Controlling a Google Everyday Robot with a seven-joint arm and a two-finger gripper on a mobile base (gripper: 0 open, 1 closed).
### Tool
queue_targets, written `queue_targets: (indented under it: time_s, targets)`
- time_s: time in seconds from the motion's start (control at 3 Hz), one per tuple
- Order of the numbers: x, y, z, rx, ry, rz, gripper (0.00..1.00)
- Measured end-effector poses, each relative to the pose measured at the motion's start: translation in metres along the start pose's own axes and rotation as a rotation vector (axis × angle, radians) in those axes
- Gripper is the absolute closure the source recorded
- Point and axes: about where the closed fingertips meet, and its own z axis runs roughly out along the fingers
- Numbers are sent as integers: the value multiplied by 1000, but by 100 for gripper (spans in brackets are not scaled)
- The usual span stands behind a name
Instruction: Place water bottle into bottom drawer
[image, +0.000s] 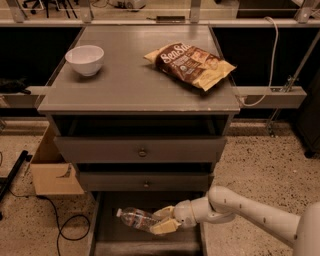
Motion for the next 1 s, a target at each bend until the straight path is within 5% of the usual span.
queue_targets:
  time_s: [0.33,0.67,1.0]
  targets:
    - [0,2,6,-18,99,-24,100]
    - [5,-1,23,-49,277,-27,100]
    - [7,-3,26,-56,271,-13,100]
